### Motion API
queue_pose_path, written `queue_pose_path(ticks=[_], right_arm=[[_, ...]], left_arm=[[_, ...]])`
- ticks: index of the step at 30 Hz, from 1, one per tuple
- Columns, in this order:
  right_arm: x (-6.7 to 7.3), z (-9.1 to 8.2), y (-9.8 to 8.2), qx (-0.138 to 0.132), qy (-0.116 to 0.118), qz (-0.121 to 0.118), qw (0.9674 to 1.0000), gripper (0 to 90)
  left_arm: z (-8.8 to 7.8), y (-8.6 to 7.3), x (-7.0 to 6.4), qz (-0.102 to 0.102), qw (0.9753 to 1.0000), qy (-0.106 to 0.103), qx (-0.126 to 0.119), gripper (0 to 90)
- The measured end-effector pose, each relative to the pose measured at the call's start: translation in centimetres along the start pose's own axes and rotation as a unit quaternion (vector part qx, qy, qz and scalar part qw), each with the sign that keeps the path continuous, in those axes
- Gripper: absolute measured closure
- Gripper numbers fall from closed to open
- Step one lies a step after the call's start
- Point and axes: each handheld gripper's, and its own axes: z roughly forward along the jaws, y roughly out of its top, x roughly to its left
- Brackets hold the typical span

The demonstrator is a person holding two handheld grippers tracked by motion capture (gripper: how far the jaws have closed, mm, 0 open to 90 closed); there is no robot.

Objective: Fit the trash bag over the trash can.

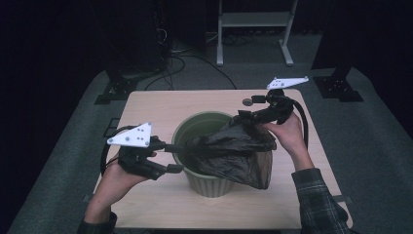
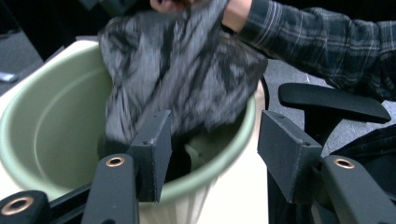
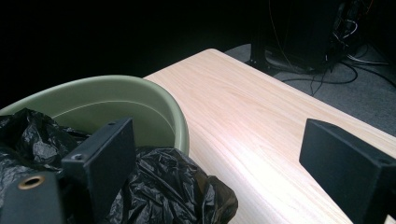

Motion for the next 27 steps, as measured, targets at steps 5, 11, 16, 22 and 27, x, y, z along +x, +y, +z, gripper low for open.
queue_pose_path(ticks=[5,11,16,22,27], right_arm=[[0.0,0.2,0.0,0.001,0.003,0.001,1.0000,9.3],[0.1,0.4,0.0,0.002,0.005,0.000,1.0000,9.3],[0.1,0.5,0.0,0.002,0.007,0.001,1.0000,9.4],[0.2,0.6,-0.1,0.002,0.010,0.002,0.9999,9.4],[0.3,0.3,-0.3,0.000,0.010,0.002,0.9999,9.4]], left_arm=[[1.8,1.9,0.9,0.016,0.9997,-0.017,0.007,48.5],[4.0,3.5,1.9,0.029,0.9991,-0.029,0.011,48.7],[5.5,4.2,2.3,0.033,0.9989,-0.032,0.009,47.2],[6.7,3.9,2.7,0.032,0.9988,-0.026,0.028,65.3],[6.5,3.3,3.2,0.017,0.9991,-0.013,0.036,89.9]])
